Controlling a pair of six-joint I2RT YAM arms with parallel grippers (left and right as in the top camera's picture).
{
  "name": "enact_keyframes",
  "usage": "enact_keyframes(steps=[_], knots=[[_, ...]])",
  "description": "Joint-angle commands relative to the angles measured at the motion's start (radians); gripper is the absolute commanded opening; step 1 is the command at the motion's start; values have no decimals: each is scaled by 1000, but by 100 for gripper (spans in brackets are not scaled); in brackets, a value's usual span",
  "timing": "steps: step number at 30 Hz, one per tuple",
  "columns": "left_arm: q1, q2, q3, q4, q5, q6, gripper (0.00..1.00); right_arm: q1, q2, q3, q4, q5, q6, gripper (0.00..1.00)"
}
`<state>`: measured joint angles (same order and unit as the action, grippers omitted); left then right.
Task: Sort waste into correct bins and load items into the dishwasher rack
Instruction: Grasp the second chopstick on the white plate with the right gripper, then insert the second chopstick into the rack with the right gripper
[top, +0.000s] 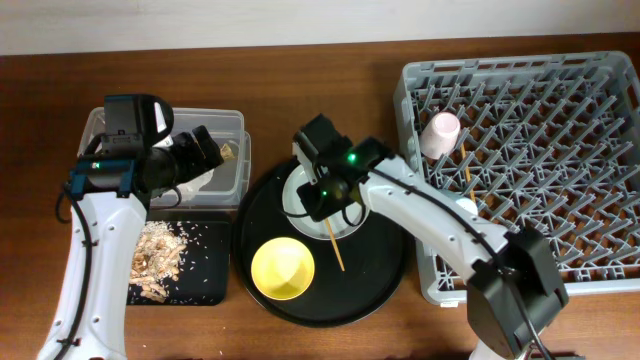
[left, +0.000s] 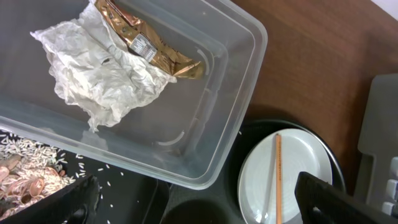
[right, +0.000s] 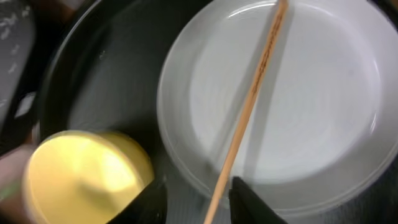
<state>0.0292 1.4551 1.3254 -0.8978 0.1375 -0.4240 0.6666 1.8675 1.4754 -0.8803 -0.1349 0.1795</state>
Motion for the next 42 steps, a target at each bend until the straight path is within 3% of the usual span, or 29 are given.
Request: enact_keyframes(steps=[1,7,12,21,27,29,33,35,38,42], knots=[[-2,3,-5,-2,-7,-9,99,7,3,-134,139,43,84,33],[-2,3,-5,-2,-7,-9,99,7,3,-293,314,111,171,32],[-2,3,-5,-2,-7,-9,99,7,4,-307,322,125,174,26],[-2,3,-5,-2,-7,-9,99,7,54,-308,328,121,175,25],[-2,3,-5,-2,-7,-9,99,-1,26,-262,311,121,169,4],[-2,3,-5,-2,-7,-9,100,-23,-13,-207,285,124,169,4],[-2,3,-5,-2,-7,-9,99,-156,-123,-43,130,125,31,4],[-2,3,-5,-2,-7,-9,99,-277,-170,16,41,126,-108,4],[-3,3,-5,-2,-7,-9,99,-495,-182,25,-11,122,-284,4],[-3,3,-5,-2,-7,-9,99,-689,-153,3,-14,87,-386,4]])
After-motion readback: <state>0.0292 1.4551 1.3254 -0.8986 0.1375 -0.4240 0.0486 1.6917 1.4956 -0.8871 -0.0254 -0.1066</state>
